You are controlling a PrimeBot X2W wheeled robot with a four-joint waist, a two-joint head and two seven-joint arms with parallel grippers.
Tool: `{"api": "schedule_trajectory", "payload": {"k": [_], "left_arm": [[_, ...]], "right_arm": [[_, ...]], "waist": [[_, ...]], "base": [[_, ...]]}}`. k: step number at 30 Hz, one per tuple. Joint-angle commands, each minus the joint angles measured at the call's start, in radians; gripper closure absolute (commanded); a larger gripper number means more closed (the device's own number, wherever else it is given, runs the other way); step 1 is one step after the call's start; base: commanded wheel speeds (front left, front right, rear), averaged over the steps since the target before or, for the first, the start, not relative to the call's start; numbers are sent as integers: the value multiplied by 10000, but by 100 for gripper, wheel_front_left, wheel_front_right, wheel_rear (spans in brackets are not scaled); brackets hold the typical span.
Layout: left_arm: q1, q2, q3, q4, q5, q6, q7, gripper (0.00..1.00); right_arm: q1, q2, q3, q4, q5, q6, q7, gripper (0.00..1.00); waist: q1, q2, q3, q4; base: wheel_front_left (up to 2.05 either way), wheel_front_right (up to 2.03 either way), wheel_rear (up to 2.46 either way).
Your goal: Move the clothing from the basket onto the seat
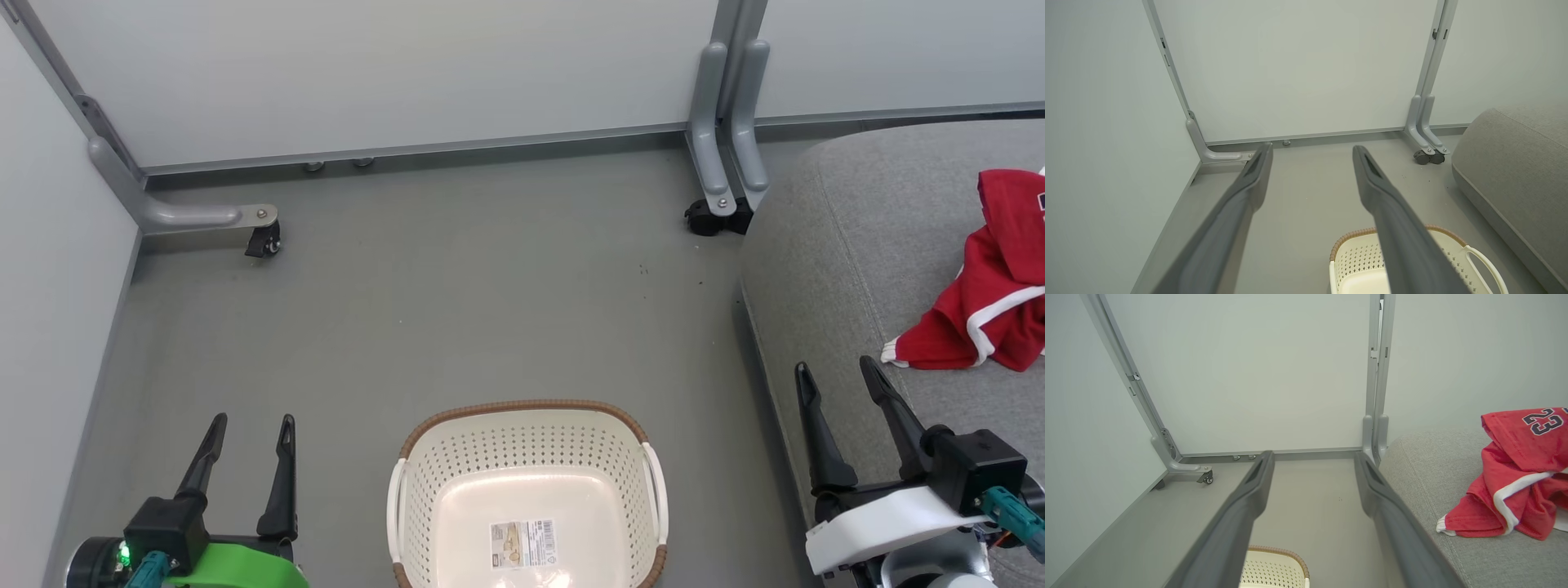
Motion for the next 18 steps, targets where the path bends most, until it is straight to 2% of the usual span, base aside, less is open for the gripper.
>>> {"api": "schedule_trajectory", "payload": {"k": [1,18], "left_arm": [[89,-30,51,24,132,-22,-2,0],[80,-203,333,284,381,-170,0,0]], "right_arm": [[123,3,4,-48,34,-3,-6,0],[194,4,56,-11,220,-3,-9,0]], "waist": [[0,0,9,-11],[0,0,-100,-30]], "base": [[0,0,0],[0,0,0]]}}
